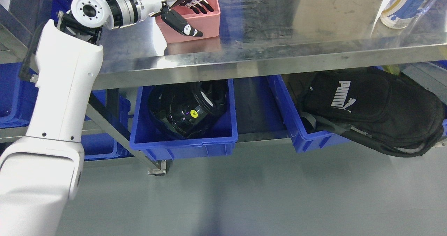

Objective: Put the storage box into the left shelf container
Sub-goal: 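Hook the left hand fingers over the pink box's near rim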

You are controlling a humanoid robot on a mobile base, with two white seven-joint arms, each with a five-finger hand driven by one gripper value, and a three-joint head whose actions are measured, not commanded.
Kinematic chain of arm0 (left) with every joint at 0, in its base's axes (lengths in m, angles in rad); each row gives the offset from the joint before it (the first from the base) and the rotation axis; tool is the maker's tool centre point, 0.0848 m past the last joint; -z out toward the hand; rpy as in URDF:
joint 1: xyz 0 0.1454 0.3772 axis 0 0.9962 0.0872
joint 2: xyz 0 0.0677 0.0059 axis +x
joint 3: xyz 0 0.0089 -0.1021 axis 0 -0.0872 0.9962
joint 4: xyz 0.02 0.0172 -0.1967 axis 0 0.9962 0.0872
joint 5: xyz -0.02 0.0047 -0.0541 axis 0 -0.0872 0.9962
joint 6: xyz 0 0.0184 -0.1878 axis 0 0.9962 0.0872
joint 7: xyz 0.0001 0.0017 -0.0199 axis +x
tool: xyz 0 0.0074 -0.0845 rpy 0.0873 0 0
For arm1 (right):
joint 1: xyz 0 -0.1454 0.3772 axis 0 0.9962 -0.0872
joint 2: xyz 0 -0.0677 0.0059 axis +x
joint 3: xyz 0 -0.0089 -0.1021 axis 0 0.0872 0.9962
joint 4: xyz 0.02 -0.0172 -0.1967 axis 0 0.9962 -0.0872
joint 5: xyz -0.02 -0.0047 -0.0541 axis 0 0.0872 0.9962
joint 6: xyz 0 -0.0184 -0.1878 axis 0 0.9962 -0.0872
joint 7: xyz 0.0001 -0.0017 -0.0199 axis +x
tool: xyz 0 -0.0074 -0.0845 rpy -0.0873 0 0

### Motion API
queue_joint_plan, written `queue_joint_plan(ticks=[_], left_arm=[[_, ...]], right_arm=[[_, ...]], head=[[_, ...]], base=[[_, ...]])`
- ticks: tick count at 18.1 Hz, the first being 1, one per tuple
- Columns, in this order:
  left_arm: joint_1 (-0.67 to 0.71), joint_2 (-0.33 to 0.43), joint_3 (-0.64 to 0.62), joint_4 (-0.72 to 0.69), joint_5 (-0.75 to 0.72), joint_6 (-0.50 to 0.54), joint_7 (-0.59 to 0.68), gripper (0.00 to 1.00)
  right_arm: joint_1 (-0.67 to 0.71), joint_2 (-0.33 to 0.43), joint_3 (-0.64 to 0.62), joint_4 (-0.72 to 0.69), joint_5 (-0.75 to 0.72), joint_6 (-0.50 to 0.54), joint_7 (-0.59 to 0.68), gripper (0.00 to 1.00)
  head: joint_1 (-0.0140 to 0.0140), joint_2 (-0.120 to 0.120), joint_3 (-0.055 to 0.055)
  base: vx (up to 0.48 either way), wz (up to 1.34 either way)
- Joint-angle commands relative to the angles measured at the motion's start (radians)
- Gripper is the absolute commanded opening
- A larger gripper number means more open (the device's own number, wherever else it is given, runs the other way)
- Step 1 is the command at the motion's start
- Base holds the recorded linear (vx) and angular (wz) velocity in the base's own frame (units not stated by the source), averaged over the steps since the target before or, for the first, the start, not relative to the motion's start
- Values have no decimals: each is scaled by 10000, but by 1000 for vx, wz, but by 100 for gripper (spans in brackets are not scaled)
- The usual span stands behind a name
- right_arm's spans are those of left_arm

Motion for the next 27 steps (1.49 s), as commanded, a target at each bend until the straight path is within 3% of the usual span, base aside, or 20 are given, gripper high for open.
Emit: queue_joint_plan(ticks=[1, 4, 16, 21, 27], left_arm=[[2, -579, 637, 755, -14, 189, -509, 58], [-90, -749, 1220, 739, 1, 97, 73, 60], [-734, -1240, 1712, 310, 63, 112, 28, 62], [-1026, -1470, 1697, 310, 63, 127, 13, 68], [-934, -721, 1300, -211, 63, 832, -1214, 68]], right_arm=[[-46, -175, 1, -175, -215, 3, 33, 100], [-46, -175, 1, -175, -215, 3, 49, 100], [-47, -175, 1, -175, -215, 3, 34, 100], [-46, -175, -15, -175, -215, 3, 49, 100], [-31, -175, 1, -175, -215, 3, 49, 100]], head=[[0, 0, 0], [0, 0, 0], [0, 0, 0], [0, 0, 0], [0, 0, 0]], base=[[-1, 40], [0, 41], [-3, 17], [4, -13], [6, -29]])
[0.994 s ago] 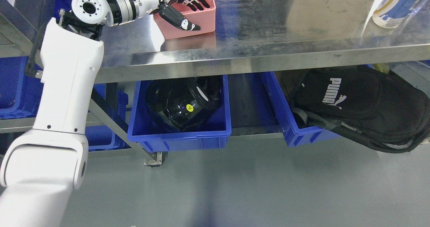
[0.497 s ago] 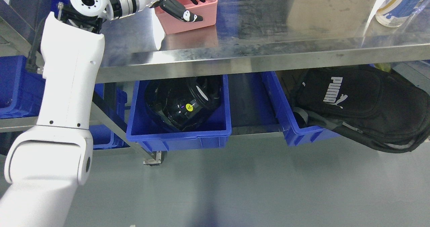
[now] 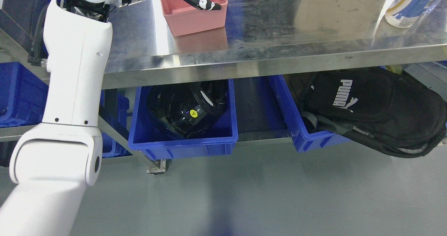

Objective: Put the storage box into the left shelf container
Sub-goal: 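Hook the left hand fingers over the pink box's near rim, then grip the pink box rim with the left hand and pull it closer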

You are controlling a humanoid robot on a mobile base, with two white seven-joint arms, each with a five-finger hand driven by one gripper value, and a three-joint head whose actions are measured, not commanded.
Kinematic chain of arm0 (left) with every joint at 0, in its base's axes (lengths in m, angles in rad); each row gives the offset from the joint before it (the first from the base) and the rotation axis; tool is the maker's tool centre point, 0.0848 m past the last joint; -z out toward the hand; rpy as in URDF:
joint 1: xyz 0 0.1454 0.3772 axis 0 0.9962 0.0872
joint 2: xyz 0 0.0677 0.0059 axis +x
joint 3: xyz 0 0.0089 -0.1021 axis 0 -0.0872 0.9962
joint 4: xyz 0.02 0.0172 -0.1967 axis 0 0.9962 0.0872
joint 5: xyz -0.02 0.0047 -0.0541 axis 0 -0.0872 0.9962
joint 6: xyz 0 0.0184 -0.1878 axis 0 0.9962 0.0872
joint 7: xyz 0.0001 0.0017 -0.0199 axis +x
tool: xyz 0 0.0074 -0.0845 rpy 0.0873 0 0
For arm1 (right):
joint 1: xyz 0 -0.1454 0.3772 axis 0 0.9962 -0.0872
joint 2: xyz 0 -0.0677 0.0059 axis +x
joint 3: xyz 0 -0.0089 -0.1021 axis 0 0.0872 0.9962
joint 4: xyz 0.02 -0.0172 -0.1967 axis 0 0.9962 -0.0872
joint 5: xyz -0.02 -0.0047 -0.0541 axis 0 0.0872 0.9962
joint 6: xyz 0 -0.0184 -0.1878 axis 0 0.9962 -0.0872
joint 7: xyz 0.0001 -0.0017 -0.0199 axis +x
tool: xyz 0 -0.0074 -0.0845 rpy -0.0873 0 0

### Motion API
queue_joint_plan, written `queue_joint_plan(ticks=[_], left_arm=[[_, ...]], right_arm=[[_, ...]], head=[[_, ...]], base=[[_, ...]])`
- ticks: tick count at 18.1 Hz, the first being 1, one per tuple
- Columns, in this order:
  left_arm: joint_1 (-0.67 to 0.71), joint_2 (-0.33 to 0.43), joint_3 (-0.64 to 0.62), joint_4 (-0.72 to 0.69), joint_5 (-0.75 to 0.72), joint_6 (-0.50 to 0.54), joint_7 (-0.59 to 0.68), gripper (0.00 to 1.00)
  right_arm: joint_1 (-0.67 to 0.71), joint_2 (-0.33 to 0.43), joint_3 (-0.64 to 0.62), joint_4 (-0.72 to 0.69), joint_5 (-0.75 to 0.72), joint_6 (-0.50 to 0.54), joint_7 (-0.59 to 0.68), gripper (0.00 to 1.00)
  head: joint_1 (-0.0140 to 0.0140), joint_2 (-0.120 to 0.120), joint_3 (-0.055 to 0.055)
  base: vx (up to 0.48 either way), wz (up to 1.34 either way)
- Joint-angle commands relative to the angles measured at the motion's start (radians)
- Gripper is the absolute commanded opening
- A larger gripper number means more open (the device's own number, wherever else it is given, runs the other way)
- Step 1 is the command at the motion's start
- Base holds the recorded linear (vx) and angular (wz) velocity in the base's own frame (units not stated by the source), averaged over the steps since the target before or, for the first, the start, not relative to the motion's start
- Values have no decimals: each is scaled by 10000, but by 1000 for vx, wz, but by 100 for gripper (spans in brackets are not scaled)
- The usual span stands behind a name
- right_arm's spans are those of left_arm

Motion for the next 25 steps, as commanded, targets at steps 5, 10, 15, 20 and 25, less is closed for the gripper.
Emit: queue_joint_plan(ticks=[5, 10, 15, 20, 25], left_arm=[[-39, 1271, -1023, -451, -1, 391, -511, 70], [-23, 1196, -1256, -421, -124, 406, -374, 70], [-743, 1027, -979, -405, -109, 391, 256, 70], [-1204, 1042, -1040, -436, -78, 467, -35, 70], [-731, 1211, -1346, -466, -63, 620, -662, 70]], right_arm=[[-46, -175, 2, -175, -215, 35, 3, 100], [-31, -175, -13, -175, -215, 35, 2, 100], [-46, -175, 2, -175, -215, 35, -13, 100], [-31, -175, 2, -175, -215, 35, 3, 100], [-31, -175, 2, -175, -215, 35, -13, 100]], head=[[0, 0, 0], [0, 0, 0], [0, 0, 0], [0, 0, 0], [0, 0, 0]], base=[[0, 0], [4, -27], [7, -46], [3, 30], [-2, 10]])
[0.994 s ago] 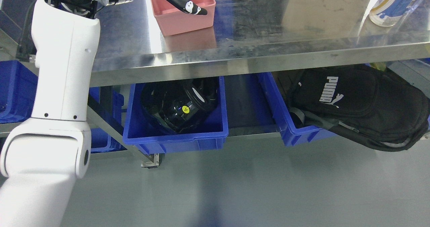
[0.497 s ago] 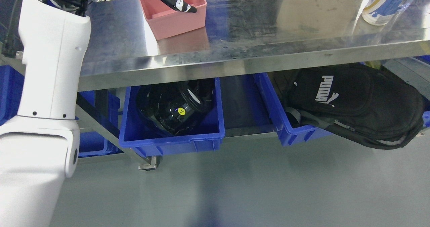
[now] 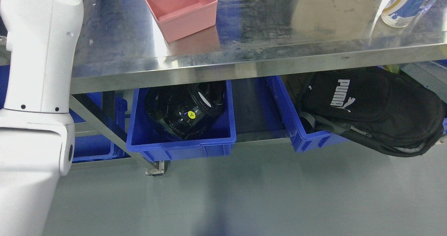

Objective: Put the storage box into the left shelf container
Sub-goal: 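Grip the pink box rim with the left hand and pull it closer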

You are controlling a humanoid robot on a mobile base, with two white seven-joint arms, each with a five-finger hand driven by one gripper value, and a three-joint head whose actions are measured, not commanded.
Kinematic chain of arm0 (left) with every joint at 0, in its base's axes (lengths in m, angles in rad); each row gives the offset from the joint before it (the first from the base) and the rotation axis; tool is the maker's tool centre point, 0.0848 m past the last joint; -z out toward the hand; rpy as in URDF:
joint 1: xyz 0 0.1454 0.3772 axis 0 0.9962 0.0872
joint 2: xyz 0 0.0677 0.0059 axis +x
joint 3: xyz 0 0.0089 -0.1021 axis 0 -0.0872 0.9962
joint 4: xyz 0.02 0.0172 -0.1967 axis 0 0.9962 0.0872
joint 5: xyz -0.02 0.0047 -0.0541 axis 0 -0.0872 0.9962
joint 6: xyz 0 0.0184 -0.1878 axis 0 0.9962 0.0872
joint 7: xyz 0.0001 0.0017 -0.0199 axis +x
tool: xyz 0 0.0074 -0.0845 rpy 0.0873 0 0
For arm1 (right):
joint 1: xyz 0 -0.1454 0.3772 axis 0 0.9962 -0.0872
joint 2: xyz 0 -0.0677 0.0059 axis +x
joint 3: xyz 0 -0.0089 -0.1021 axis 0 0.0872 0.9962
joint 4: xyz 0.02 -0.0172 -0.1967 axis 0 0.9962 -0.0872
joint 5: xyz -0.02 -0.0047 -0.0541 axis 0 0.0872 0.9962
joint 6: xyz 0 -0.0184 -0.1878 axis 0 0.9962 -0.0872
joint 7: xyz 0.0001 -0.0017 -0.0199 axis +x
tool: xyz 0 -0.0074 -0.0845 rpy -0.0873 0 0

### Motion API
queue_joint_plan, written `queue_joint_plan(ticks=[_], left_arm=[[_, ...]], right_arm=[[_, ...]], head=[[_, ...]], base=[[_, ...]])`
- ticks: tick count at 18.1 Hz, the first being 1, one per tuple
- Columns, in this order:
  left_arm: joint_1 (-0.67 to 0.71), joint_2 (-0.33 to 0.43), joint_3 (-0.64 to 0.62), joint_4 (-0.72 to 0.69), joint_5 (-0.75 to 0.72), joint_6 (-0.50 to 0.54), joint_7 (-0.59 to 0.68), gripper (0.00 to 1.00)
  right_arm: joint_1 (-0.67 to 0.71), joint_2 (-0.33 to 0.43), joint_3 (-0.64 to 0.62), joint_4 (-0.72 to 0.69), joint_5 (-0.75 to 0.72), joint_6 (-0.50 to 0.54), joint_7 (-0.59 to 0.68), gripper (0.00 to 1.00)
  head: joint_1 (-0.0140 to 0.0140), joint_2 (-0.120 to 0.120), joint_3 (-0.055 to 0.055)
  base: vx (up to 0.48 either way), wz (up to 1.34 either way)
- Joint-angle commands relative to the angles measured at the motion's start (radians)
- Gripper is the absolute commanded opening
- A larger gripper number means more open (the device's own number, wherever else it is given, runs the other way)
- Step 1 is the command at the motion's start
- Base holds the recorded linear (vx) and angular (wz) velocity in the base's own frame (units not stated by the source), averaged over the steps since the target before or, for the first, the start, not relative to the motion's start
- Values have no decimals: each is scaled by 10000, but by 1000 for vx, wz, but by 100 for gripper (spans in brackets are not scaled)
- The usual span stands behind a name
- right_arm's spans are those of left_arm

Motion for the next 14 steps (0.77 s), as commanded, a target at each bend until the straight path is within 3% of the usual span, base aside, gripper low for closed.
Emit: queue_joint_plan(ticks=[1, 14], left_arm=[[363, 226, -413, -139, -17, 212, -432, 70], [1009, 211, -505, -64, -385, 212, -325, 70]], right_arm=[[-30, -175, 2, -174, -215, 3, 12, 100], [-45, -175, 2, -174, -215, 3, -3, 100]], head=[[0, 0, 0], [0, 0, 0]], base=[[0, 0], [-21, 83]])
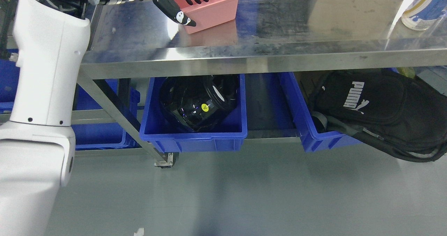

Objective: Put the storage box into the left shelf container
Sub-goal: 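Grip the pink box rim with the left hand and pull it closer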

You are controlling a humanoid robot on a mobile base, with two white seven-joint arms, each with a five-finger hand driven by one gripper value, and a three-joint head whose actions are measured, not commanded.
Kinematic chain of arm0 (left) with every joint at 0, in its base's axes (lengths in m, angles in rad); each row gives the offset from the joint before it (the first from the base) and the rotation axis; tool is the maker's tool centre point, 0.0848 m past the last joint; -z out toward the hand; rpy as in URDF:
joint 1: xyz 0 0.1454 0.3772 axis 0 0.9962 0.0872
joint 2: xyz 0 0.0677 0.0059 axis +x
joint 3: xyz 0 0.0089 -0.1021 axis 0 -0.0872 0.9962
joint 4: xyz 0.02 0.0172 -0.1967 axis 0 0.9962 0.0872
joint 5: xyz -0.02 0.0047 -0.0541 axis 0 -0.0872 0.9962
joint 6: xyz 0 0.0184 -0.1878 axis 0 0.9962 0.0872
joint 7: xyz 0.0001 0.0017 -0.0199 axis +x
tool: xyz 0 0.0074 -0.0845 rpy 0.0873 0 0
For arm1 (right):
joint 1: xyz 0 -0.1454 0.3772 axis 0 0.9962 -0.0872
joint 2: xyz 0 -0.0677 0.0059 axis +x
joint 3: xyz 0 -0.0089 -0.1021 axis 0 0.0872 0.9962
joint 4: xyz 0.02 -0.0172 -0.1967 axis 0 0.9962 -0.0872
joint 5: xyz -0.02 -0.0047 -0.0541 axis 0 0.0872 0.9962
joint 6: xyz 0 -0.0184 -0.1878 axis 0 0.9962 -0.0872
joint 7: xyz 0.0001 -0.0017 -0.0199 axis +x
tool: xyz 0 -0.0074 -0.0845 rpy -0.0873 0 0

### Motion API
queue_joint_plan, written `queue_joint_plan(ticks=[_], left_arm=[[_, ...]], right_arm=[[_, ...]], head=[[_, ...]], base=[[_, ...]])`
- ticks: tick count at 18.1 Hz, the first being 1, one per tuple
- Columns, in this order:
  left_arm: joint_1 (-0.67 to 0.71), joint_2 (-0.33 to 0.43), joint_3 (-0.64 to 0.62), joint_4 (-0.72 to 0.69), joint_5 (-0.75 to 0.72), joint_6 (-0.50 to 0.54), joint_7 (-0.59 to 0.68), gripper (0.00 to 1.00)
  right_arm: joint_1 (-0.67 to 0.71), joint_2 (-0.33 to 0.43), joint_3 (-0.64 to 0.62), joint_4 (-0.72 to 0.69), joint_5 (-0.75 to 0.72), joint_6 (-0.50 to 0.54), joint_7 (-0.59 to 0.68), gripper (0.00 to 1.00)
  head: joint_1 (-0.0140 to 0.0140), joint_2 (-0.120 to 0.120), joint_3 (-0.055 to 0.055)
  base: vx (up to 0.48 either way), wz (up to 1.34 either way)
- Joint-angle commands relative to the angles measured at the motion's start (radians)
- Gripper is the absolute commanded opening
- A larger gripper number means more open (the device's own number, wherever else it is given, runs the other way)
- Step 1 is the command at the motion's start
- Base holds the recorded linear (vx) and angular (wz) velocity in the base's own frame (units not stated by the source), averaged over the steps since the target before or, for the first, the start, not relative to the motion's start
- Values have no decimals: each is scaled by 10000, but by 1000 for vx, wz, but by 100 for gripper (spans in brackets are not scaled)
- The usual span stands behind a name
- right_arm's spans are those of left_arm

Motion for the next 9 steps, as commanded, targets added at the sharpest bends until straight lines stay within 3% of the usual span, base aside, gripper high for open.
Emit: queue_joint_plan(ticks=[1, 5, 9], left_arm=[[193, -244, -131, 191, -98, -16, 185, 70], [70, -706, -116, 789, -174, -108, 431, 64], [131, -722, 617, 836, -174, -658, 416, 30]], right_arm=[[-31, -175, 1, -175, -215, -28, 36, 100], [-46, -175, 1, -175, -215, -28, 36, 100], [-46, -175, 1, -175, -215, -43, 36, 100]], head=[[0, 0, 0], [0, 0, 0], [0, 0, 0]], base=[[0, 0], [5, -36], [-2, 37]])
